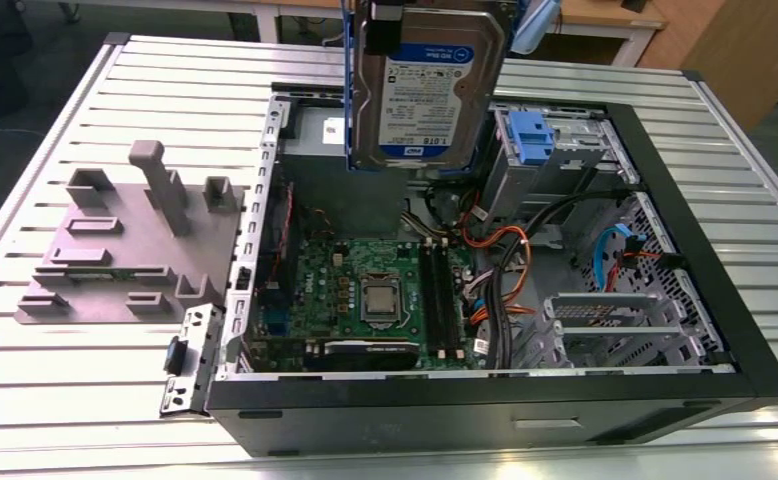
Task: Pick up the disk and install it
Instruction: 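Insert the disk into the insertion slot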
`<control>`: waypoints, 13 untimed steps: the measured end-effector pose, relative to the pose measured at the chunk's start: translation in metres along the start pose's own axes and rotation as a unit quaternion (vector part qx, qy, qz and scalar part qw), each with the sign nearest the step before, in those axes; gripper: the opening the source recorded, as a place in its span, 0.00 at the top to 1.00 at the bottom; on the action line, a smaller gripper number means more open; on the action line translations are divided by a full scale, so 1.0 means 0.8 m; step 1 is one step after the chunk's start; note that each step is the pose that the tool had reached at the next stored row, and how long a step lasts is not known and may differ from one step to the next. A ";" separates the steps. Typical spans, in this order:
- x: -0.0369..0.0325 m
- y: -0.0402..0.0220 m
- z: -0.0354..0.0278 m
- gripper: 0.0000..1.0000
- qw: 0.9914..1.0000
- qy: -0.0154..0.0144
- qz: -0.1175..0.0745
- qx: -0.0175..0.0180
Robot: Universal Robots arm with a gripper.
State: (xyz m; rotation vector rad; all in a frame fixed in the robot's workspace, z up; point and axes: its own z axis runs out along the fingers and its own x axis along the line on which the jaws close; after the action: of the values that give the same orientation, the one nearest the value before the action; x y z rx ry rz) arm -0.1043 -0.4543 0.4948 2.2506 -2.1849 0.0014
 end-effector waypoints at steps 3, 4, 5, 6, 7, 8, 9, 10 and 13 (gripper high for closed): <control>0.0027 0.0001 0.0000 0.64 1.000 0.000 0.000 0.000; 0.0043 0.0002 0.0000 0.64 1.000 0.000 0.000 0.000; 0.0056 0.0002 0.0001 0.64 1.000 0.000 0.000 0.000; 0.0068 0.0002 0.0001 0.64 1.000 0.000 0.000 0.000; 0.0080 0.0003 0.0001 0.64 1.000 0.000 0.000 0.000; 0.0091 0.0003 0.0001 0.64 1.000 0.000 0.000 0.000; 0.0104 0.0004 0.0001 0.64 1.000 0.000 0.000 0.000; 0.0118 0.0004 0.0001 0.64 1.000 0.000 0.000 0.000; 0.0147 0.0005 0.0001 0.64 1.000 0.000 0.000 0.000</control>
State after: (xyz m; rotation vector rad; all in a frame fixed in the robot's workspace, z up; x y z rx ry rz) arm -0.1043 -0.4660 0.4947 2.2505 -2.1850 0.0013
